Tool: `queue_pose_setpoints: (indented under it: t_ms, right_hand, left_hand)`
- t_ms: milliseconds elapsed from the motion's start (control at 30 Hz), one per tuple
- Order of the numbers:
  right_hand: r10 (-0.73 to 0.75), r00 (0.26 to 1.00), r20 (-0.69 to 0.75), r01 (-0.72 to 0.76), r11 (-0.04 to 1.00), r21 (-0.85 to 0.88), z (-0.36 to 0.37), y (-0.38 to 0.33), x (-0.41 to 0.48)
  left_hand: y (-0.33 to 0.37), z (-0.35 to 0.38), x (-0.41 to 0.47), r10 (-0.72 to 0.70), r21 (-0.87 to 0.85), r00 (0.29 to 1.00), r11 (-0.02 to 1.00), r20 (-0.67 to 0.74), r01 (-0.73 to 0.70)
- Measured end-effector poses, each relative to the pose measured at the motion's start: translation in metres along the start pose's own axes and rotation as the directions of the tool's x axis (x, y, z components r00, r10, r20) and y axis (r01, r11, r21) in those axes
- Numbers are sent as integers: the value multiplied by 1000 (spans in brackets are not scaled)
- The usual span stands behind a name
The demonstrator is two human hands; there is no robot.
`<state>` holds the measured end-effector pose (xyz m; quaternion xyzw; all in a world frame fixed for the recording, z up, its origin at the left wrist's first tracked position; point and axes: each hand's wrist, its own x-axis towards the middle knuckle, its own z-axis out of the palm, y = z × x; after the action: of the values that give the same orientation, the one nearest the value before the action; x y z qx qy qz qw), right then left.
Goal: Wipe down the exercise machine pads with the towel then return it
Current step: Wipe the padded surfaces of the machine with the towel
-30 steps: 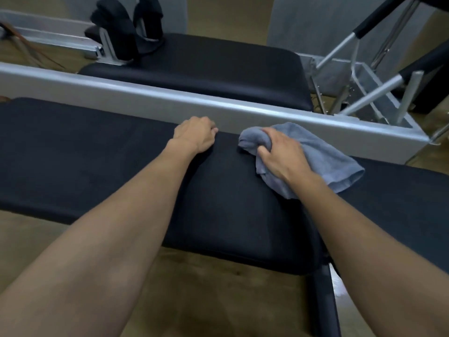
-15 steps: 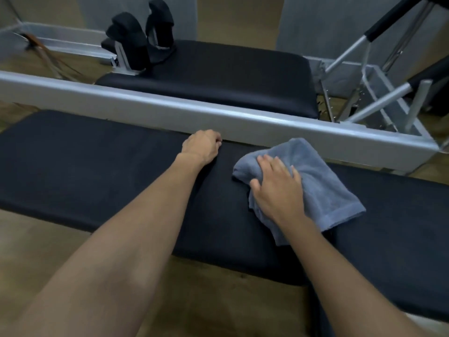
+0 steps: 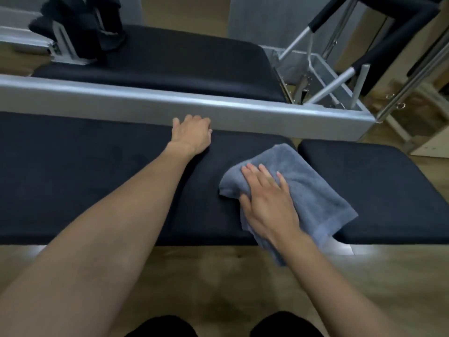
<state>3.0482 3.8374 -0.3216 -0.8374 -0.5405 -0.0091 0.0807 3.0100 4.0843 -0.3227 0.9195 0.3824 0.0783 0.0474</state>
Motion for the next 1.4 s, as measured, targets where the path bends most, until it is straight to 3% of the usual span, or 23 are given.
queue_pose_setpoints:
  t_ms: [233,467,867,1033,1200,1400]
  right_hand:
    - [9,999,-35,-7,999,54,10,-14,98]
    - [76,996,-49,-77,997,-12,25,-34,180]
    - [-46,999,7,46,998,31,20,-143,5]
    - [-76,997,-8,76,996,54,23,-158,-19]
    - [-100,994,-31,102,993,54,26,-152,41]
    - [-46,997,-58,49,997,55,42,-148,176]
  left_hand:
    - [-26,3,12,60,-33,998,998,-11,-60]
    - [-147,-10,-9,-111,68,993,992,43,108]
    - [-145,-18,-37,-109,-54,994,992,32,111]
    - [-146,-14,-39,-122,-84,992,989,24,124]
    - [-149,-11,-34,-130,-90,992,987,2,130]
    - [-154,-13,-29,-149,-105,988,983,32,151]
